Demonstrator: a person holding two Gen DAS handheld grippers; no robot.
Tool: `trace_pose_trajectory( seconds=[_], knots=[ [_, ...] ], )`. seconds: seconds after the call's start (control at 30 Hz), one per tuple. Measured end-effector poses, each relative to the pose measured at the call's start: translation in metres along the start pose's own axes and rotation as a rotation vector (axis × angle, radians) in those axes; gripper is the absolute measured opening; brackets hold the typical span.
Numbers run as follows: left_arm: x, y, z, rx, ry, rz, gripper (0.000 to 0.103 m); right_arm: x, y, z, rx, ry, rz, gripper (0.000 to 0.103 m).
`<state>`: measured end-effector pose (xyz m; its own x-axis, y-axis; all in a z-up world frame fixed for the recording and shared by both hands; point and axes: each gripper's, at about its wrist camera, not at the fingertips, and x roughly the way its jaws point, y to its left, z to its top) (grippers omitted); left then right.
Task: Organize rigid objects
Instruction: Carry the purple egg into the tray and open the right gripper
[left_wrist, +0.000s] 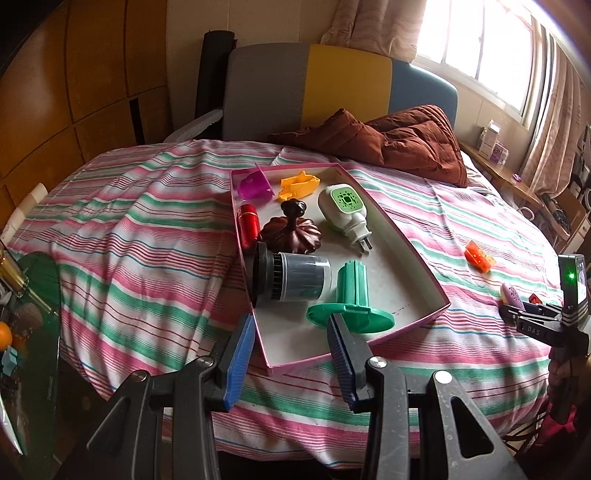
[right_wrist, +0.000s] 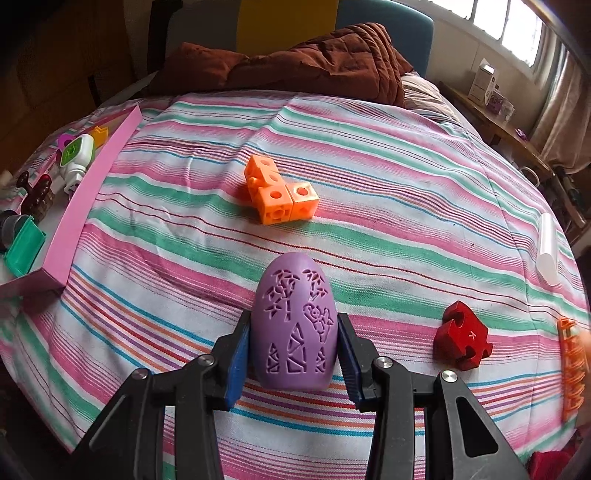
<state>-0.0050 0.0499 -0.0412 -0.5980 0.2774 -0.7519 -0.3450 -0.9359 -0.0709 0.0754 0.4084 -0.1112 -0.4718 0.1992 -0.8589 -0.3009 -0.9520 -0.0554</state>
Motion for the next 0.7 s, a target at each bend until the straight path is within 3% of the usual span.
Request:
trace_pose_trajectory(
  seconds=[0.2, 0.4, 0.7],
  knots=[
    [-0.004, 0.003, 0.000, -0.006, -0.008, 0.001, 0.041, -0.009, 0.001, -0.002, 0.048, -0.016, 0.014, 0.043],
    [-0.004, 0.005, -0.001, -0.013, -0.007, -0.002, 0.041, -0.024, 0.023, 0.006, 0.016, -0.066, 0.047, 0.043],
    [-0.005, 0.008, -0.002, -0.021, -0.010, 0.000, 0.041, -0.044, 0.071, 0.033, -0.045, -0.128, 0.167, 0.043]
  ],
)
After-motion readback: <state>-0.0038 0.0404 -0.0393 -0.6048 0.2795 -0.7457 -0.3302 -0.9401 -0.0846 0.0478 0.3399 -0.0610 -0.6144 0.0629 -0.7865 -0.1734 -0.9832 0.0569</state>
